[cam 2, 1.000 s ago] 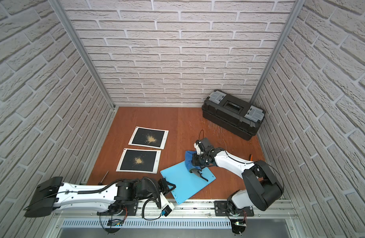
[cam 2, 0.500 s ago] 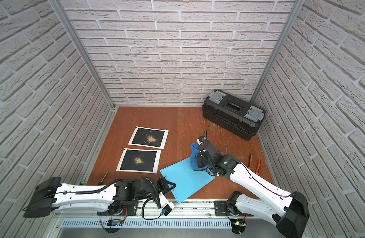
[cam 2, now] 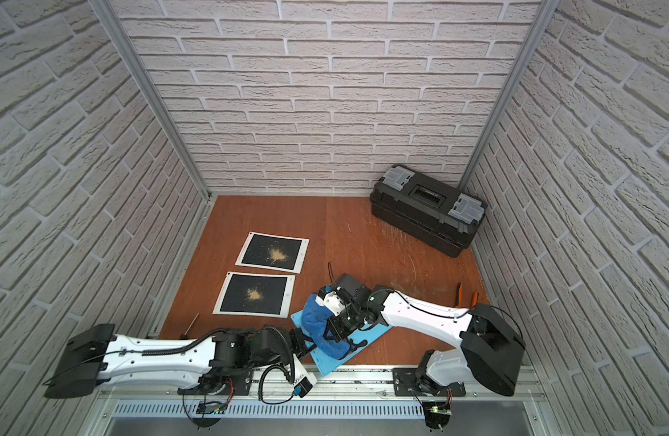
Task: Wipe the drawing tablet
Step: Wipe the dirt from the drawing tablet.
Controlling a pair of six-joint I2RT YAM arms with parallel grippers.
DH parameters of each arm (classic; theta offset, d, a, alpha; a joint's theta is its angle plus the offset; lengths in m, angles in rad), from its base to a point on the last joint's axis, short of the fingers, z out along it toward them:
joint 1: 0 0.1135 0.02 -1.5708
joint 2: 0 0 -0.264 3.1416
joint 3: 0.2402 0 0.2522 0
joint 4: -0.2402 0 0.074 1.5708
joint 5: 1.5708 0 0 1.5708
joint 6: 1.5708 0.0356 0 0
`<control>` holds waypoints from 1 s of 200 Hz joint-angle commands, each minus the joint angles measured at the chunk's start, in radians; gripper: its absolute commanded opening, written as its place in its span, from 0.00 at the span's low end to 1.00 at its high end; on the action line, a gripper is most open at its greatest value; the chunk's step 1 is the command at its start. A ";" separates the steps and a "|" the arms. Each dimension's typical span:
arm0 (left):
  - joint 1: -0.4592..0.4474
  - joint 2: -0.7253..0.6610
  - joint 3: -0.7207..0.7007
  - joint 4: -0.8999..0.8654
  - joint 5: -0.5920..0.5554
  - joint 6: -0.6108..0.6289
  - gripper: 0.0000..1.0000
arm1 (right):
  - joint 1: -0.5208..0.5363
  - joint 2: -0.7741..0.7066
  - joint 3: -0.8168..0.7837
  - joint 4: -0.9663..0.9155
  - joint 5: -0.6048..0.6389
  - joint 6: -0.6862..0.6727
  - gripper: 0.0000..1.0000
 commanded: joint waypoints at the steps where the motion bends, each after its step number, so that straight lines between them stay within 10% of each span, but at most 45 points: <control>1: 0.008 -0.026 0.017 0.008 -0.033 0.025 0.00 | -0.156 0.073 -0.088 -0.104 0.334 0.083 0.02; 44: 0.000 -0.047 0.019 -0.010 -0.044 0.025 0.00 | -0.230 -0.018 0.010 -0.288 0.792 0.192 0.02; 96: -0.006 -0.059 0.019 -0.017 -0.052 0.027 0.00 | 0.016 -0.105 0.260 -0.700 1.430 0.398 0.03; 150: -0.008 -0.065 0.022 -0.028 -0.059 0.028 0.00 | 0.187 0.168 0.455 -0.845 1.495 0.400 0.03; 200: -0.013 -0.073 0.018 -0.034 -0.067 0.024 0.00 | 0.211 0.337 0.462 -0.594 1.237 0.319 0.03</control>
